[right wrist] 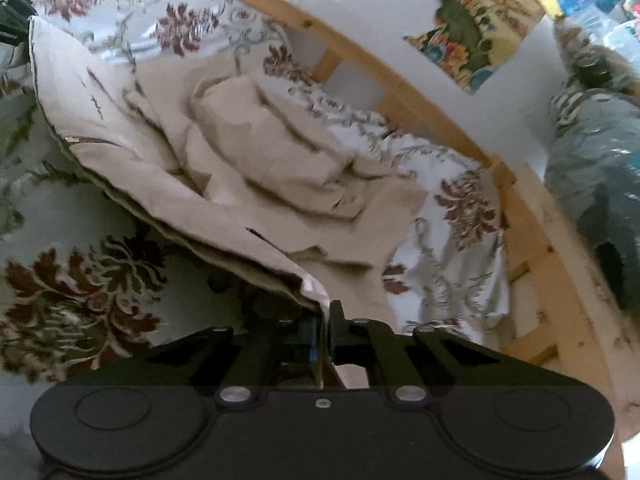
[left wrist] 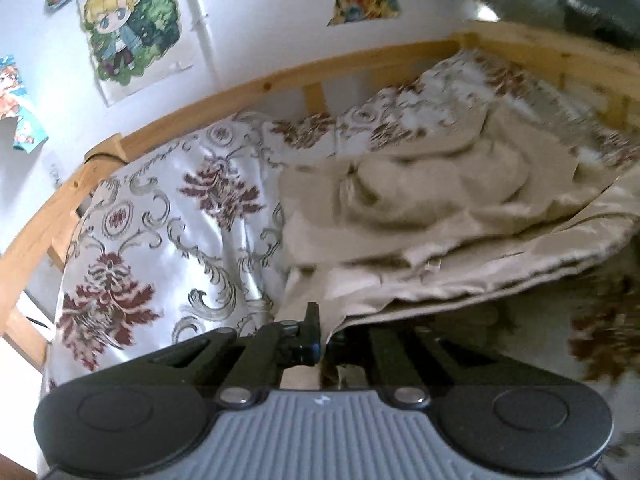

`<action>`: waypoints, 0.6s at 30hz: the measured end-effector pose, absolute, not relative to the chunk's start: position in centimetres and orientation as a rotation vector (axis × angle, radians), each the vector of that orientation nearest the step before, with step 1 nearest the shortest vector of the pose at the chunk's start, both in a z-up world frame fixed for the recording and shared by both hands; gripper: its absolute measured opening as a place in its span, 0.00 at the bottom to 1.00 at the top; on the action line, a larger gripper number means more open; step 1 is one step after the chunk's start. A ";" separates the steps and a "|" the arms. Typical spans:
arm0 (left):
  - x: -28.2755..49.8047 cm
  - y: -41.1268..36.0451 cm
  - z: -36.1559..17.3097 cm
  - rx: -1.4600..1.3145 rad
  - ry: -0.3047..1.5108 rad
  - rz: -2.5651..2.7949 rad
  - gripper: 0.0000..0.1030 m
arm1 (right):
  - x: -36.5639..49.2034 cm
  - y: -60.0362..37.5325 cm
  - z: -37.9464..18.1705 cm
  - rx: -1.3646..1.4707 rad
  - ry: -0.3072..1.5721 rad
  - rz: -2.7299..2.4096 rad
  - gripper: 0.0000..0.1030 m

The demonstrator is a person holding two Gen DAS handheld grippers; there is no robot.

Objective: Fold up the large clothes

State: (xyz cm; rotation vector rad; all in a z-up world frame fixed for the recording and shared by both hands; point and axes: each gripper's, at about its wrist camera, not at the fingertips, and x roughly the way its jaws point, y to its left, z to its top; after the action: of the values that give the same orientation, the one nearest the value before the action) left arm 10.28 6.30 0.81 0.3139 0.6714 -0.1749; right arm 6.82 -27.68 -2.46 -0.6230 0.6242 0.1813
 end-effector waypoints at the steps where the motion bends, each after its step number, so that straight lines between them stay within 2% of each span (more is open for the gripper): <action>1: 10.2 6.3 1.6 0.314 0.669 -0.187 0.03 | 6.5 -28.0 -1.6 -0.632 0.611 0.182 0.04; 7: 16.5 5.0 4.4 0.369 0.682 -0.139 0.03 | 9.8 -28.5 0.7 -0.683 0.508 0.122 0.07; 13: 30.1 3.4 0.7 0.377 0.800 -0.007 0.03 | 21.0 -27.8 -2.3 -0.600 0.451 -0.055 0.12; 14: 32.2 3.4 -0.3 0.359 0.831 0.004 0.03 | 22.8 -27.7 -2.9 -0.577 0.444 -0.083 0.15; 15: 34.0 3.7 -1.3 0.338 0.861 0.006 0.03 | 24.4 -27.5 -3.6 -0.553 0.435 -0.122 0.25; 17: 36.4 4.0 -3.1 0.292 0.915 0.010 0.04 | 27.4 -27.4 -5.0 -0.488 0.441 -0.166 0.35; 18: 37.4 4.2 -4.1 0.262 0.945 0.011 0.04 | 28.5 -27.5 -5.7 -0.451 0.450 -0.176 0.44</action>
State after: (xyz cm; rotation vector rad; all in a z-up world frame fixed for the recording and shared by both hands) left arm 37.44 4.16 -4.11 0.2621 0.9448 0.0106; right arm 28.53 -27.55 -5.70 -0.4513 0.4495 -0.1765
